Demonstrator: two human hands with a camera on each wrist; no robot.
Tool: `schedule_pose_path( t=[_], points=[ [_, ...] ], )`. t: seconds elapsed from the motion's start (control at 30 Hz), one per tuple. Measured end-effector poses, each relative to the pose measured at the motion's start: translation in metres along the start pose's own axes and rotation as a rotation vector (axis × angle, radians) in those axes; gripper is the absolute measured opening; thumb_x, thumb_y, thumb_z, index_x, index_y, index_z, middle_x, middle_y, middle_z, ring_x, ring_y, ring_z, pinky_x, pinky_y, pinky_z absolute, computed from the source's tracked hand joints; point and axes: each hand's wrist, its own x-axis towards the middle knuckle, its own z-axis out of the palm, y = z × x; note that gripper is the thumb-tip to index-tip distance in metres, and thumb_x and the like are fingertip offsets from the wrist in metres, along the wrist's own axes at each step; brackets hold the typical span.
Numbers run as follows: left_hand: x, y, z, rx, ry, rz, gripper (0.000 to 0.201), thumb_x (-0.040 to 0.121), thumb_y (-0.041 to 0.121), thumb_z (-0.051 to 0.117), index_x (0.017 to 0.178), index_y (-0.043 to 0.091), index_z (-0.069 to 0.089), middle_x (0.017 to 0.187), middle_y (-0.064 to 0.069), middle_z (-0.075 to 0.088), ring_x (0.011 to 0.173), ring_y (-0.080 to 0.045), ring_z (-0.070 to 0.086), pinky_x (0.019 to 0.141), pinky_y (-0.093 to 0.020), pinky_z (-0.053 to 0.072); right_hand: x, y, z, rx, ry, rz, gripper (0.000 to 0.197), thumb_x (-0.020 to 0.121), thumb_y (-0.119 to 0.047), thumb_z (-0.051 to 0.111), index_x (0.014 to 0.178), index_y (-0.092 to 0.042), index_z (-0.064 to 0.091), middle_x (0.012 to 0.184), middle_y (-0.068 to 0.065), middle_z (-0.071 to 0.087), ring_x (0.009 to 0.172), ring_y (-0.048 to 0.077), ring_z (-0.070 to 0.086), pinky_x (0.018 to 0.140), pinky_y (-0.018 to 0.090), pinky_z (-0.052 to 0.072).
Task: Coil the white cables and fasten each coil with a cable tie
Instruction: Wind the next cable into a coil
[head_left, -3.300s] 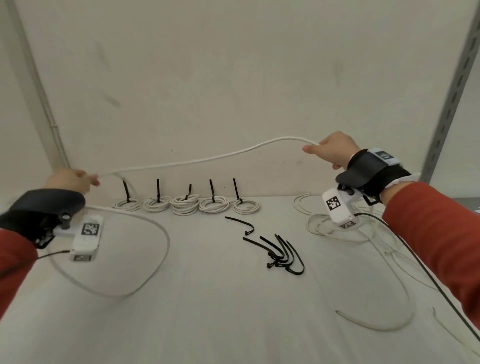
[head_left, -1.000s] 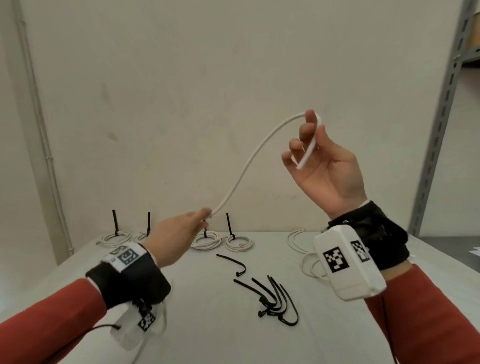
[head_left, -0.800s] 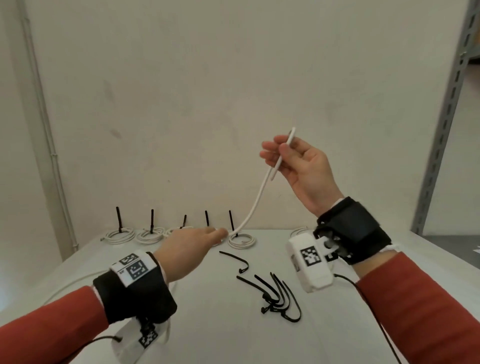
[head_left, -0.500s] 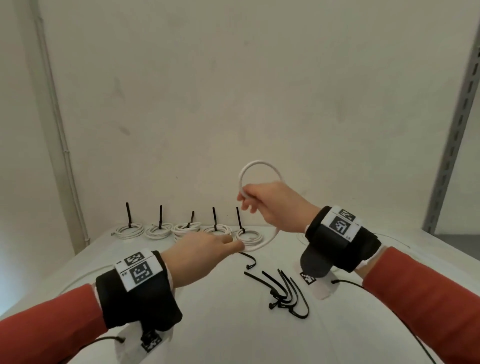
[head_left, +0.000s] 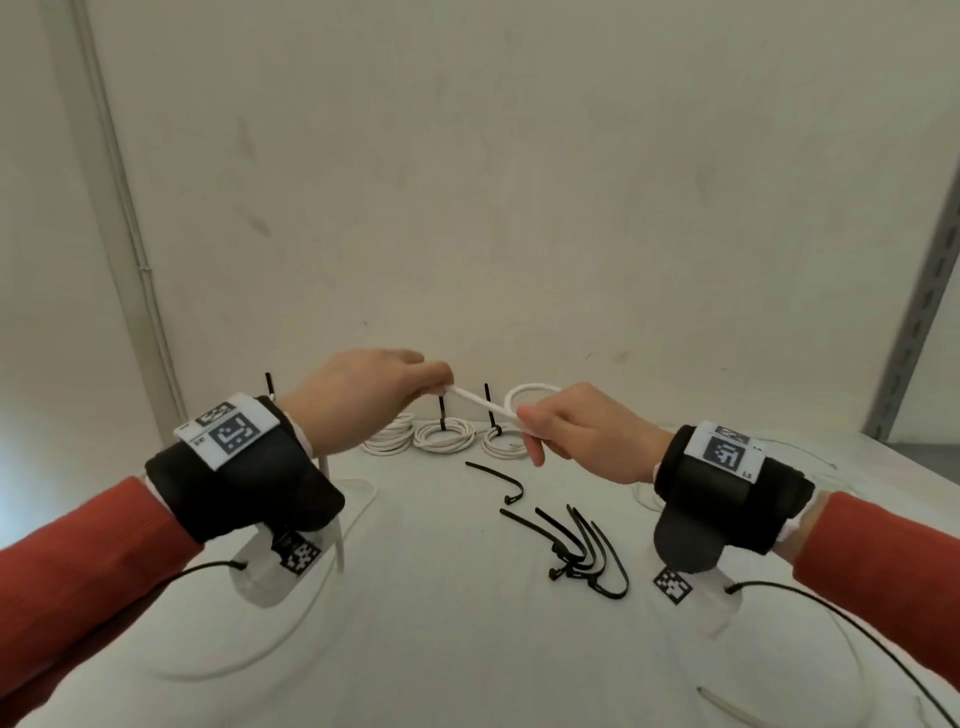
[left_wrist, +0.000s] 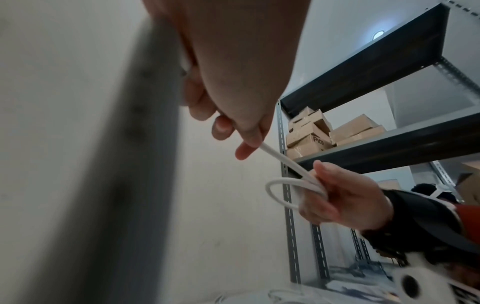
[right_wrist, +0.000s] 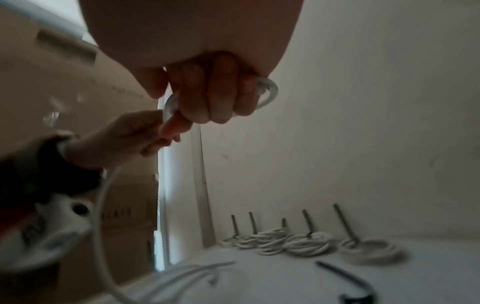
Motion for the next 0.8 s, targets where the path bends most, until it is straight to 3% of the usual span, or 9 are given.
schedule_pose_path(
  t=[0.1,0.17,0.27,0.33,0.47,0.63,0.73,0.8],
  points=[
    [0.004,-0.001,-0.002,-0.109,0.082,0.003,0.032,0.094,0.051,0.021,0.103,0.033,0.046,0.084,0.000,0.063,0.065,-0.026,0.058,0.055,-0.038,0.047,0.001,-0.012,-0.002,0.556,0.062,0.075,0.049,0.090,-0.037,0.039,0.050,-0.014,0.056,0.040,-0.011,0.029,0.038,0.006,0.023,0.042,0.016,0.022],
    [0.006,0.002,-0.005,-0.223,0.155,-0.042,0.037,0.094,0.050,0.024,0.101,0.028,0.053,0.074,0.002,0.059,0.061,-0.021,0.053,0.058,-0.033,0.044,0.003,-0.020,-0.009,0.878,0.077,0.106,0.047,0.088,-0.036,0.041,0.046,-0.018,0.052,0.040,-0.010,0.022,0.036,0.007,0.015,0.041,0.019,0.012],
    [0.008,0.006,-0.005,-0.434,0.192,-0.167,0.034,0.095,0.049,0.028,0.093,0.028,0.055,0.060,-0.004,0.049,0.049,-0.017,0.043,0.052,-0.023,0.036,0.005,-0.033,-0.021,1.245,0.120,0.084,0.048,0.091,-0.036,0.039,0.046,-0.021,0.048,0.045,-0.006,0.008,0.039,0.012,0.004,0.042,0.025,0.010],
    [0.007,0.004,-0.003,-0.535,0.203,-0.247,0.024,0.100,0.037,0.036,0.086,0.028,0.053,0.061,-0.008,0.047,0.048,-0.014,0.039,0.050,-0.023,0.033,0.006,-0.039,-0.033,1.439,0.192,0.027,0.045,0.089,-0.035,0.035,0.047,-0.021,0.046,0.046,-0.006,0.006,0.039,0.014,0.002,0.040,0.024,0.010],
    [-0.008,-0.005,0.007,-0.600,0.232,-0.354,0.024,0.101,0.023,0.038,0.081,0.023,0.052,0.059,0.006,0.042,0.049,-0.008,0.037,0.048,-0.015,0.030,0.006,-0.030,-0.060,1.828,0.226,-0.232,0.034,0.092,-0.023,0.040,0.062,-0.013,0.052,0.046,-0.005,0.016,0.037,0.013,0.011,0.038,0.025,0.018],
    [-0.035,-0.013,0.028,-0.492,0.214,-0.398,0.024,0.098,0.033,0.036,0.079,0.027,0.049,0.052,0.004,0.043,0.049,-0.010,0.041,0.049,-0.019,0.030,0.006,-0.029,-0.077,1.953,0.554,-0.319,0.030,0.094,-0.015,0.037,0.073,-0.007,0.057,0.047,-0.003,0.028,0.041,0.011,0.014,0.040,0.023,0.023],
    [-0.044,-0.011,0.035,-0.333,0.195,-0.379,0.024,0.098,0.039,0.034,0.082,0.027,0.047,0.052,0.008,0.042,0.045,-0.011,0.041,0.049,-0.023,0.032,0.016,-0.026,-0.077,1.930,0.680,-0.331,0.028,0.099,-0.016,0.033,0.085,-0.007,0.055,0.051,-0.003,0.034,0.041,0.011,0.029,0.044,0.022,0.031],
    [-0.046,-0.006,0.038,-0.236,0.195,-0.319,0.040,0.098,0.052,0.023,0.088,0.023,0.049,0.058,0.010,0.047,0.049,-0.008,0.045,0.050,-0.032,0.038,0.027,-0.024,-0.074,1.869,0.730,-0.318,0.027,0.102,-0.017,0.030,0.089,-0.010,0.052,0.053,-0.004,0.041,0.043,0.011,0.037,0.048,0.021,0.036]
  ],
)
